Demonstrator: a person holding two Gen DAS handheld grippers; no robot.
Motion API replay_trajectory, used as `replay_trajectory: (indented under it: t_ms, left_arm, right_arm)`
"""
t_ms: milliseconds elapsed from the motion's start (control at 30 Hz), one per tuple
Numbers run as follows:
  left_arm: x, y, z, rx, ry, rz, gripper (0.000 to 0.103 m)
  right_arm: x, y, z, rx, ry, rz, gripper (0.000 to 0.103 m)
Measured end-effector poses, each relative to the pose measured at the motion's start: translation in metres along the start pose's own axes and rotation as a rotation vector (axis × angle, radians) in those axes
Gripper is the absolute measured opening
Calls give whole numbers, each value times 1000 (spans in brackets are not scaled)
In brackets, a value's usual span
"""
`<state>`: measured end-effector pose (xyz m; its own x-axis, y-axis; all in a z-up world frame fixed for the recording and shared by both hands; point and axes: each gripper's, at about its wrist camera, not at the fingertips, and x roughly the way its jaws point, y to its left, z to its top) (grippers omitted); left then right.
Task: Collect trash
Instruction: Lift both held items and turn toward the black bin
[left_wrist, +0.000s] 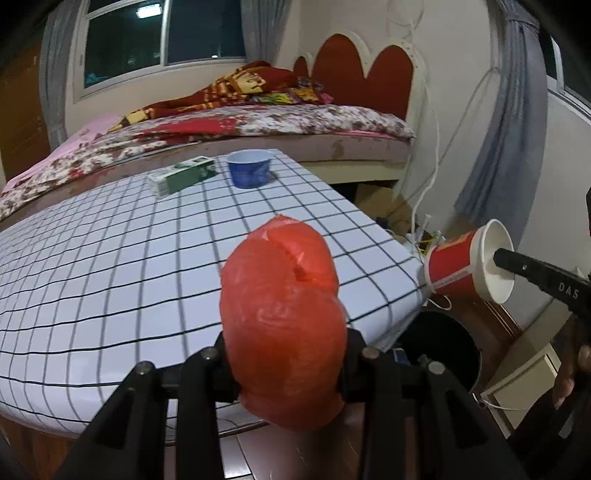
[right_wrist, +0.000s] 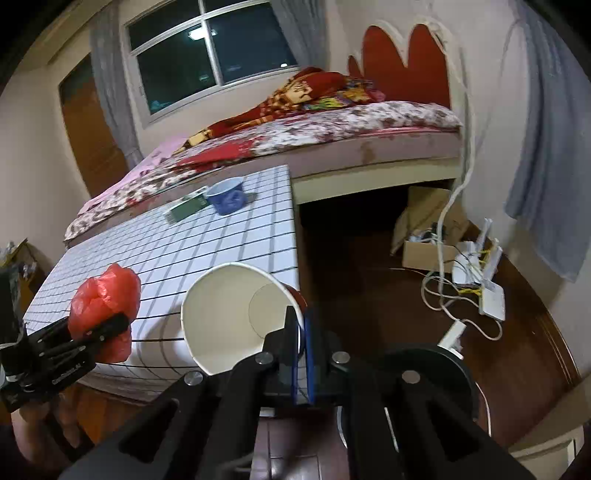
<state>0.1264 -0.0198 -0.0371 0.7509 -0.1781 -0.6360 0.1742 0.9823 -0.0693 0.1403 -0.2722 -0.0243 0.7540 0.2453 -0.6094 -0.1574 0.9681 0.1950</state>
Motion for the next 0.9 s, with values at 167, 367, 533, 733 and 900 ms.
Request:
replay_trajectory:
  t_ms: [167, 367, 533, 733, 900]
  left_arm:
    - [5, -23, -2, 39, 14, -37, 38]
    - [15, -52, -3, 73, 36, -85, 38]
    - [21, -79, -3, 110, 47, -124, 38]
    - [30, -111, -4, 152, 66, -179, 38]
    - [37, -139, -10, 188, 90, -226, 38]
  right_arm:
    - [-10, -29, -10, 40, -2, -43, 3]
    - [-19, -60, -21, 74, 1, -93, 3]
    - [-26, -80, -29, 99, 5, -123, 3]
    - [-35, -106, -39, 133, 11, -163, 3]
    - [-42, -126, -46, 158, 22, -196, 3]
